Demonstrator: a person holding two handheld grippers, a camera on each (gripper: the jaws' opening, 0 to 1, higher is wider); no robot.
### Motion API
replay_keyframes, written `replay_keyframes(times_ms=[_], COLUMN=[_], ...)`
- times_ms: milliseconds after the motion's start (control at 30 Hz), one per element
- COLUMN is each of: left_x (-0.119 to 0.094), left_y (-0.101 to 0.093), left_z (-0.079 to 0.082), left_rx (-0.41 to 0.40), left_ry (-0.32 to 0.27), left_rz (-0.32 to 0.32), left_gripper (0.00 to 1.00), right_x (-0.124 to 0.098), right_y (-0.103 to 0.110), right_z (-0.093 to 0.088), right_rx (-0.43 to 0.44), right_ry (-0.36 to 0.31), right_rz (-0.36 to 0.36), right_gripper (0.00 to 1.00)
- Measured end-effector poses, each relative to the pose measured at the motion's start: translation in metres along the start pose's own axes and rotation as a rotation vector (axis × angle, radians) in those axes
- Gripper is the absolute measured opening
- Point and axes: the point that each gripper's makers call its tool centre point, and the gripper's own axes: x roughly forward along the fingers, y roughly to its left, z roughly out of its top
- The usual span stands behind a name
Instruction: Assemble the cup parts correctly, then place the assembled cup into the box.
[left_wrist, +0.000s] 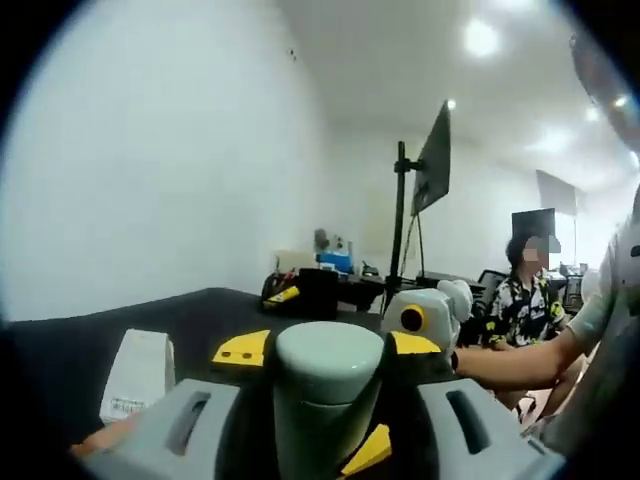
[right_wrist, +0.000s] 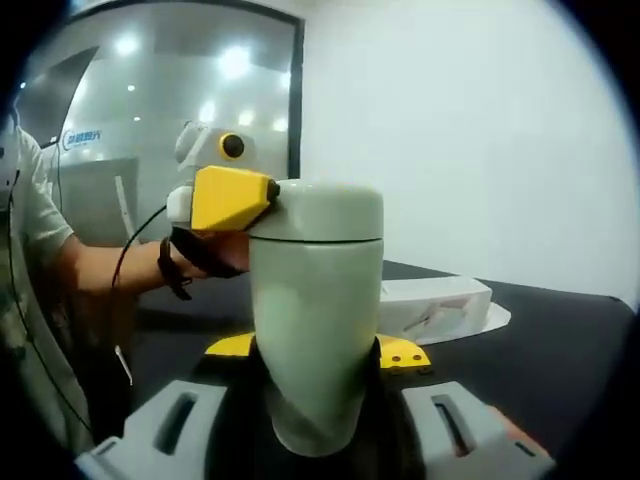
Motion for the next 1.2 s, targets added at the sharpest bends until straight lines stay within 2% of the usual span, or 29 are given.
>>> replay_keyframes(times_ms=[33, 67, 100, 133, 200, 267, 333, 367, 400, 433, 467, 500, 533, 600, 700, 733, 767, 867, 900, 1033, 1100, 1167, 1200], left_x=[-0.002, -0.003, -0.005, -0.006, -0.008, -0.006, -0.001, 0.001, 0.002, 0.001, -0.001, 0.002, 0.002, 0.002, -0.001, -0.001, -0.001, -0.003, -0.003, -0.004, -0.010, -0.018, -0.024], left_y=[-0.005, -0.011, -0.013, -0.014, -0.008, 0.000, -0.001, -0.001, 0.005, 0.007, 0.012, 0.007, 0.008, 0.006, 0.004, 0.001, 0.005, 0.007, 0.005, 0.004, 0.008, 0.006, 0.005], left_z=[0.006, 0.008, 0.008, 0.006, -0.004, -0.001, 0.001, 0.000, 0.000, -0.004, 0.002, 0.001, 0.002, 0.003, 0.001, 0.002, 0.002, 0.002, 0.001, 0.001, 0.001, 0.011, 0.016], left_rx=[0.013, 0.015, 0.028, 0.054, 0.137, 0.246, 0.215, 0.169, 0.118, 0.082, 0.098, 0.096, 0.076, 0.086, 0.035, 0.049, 0.027, 0.009, 0.031, 0.032, 0.012, -0.040, -0.055], left_ry=[-0.042, -0.055, -0.045, -0.028, 0.056, 0.053, 0.024, 0.018, 0.008, 0.023, -0.017, -0.007, -0.007, -0.001, 0.003, 0.005, 0.002, -0.001, -0.004, -0.016, -0.017, -0.079, -0.101], left_rz=[0.006, -0.004, 0.032, 0.080, 0.195, 0.281, 0.322, 0.325, 0.362, 0.383, 0.418, 0.378, 0.389, 0.366, 0.281, 0.242, 0.227, 0.202, 0.189, 0.176, 0.181, 0.148, 0.136], left_gripper=[0.49, 0.58, 0.64, 0.64, 0.54, 0.50, 0.50, 0.51, 0.52, 0.49, 0.42, 0.42, 0.41, 0.40, 0.39, 0.39, 0.38, 0.38, 0.38, 0.40, 0.46, 0.66, 0.72], right_x=[0.000, 0.000, 0.001, 0.001, 0.001, 0.001, 0.002, 0.002, 0.002, 0.002, 0.001, 0.001, 0.001, -0.001, 0.000, 0.000, 0.000, 0.001, 0.001, 0.001, 0.001, 0.000, -0.001], right_y=[0.000, 0.000, 0.000, -0.001, -0.001, -0.001, -0.001, -0.001, 0.000, 0.000, 0.000, 0.000, -0.001, 0.000, 0.000, 0.000, 0.001, 0.000, 0.000, 0.001, 0.001, 0.001, 0.001], right_z=[0.000, 0.000, 0.000, 0.000, 0.000, 0.000, 0.000, 0.000, 0.000, 0.000, 0.000, 0.000, 0.000, 0.001, 0.001, 0.001, 0.001, 0.001, 0.001, 0.001, 0.001, 0.002, 0.001], right_rx=[0.000, 0.000, 0.001, 0.002, 0.001, -0.001, -0.002, -0.003, -0.003, -0.004, -0.006, -0.008, -0.006, -0.007, -0.007, -0.005, -0.005, 0.001, 0.001, -0.003, -0.001, 0.001, -0.003], right_ry=[-0.002, -0.003, -0.003, -0.003, -0.003, -0.002, -0.002, -0.002, -0.002, -0.003, -0.002, -0.001, -0.002, 0.003, 0.004, 0.002, 0.001, -0.004, -0.005, -0.004, -0.007, -0.015, -0.021], right_rz=[-0.001, -0.001, -0.001, -0.001, 0.000, 0.000, -0.001, -0.001, -0.002, -0.002, -0.002, -0.005, -0.004, -0.001, 0.001, 0.003, 0.002, -0.001, 0.000, -0.004, -0.007, -0.008, -0.009], right_gripper=[0.40, 0.40, 0.40, 0.40, 0.40, 0.40, 0.40, 0.40, 0.40, 0.40, 0.40, 0.40, 0.40, 0.40, 0.40, 0.40, 0.40, 0.40, 0.40, 0.40, 0.40, 0.40, 0.40])
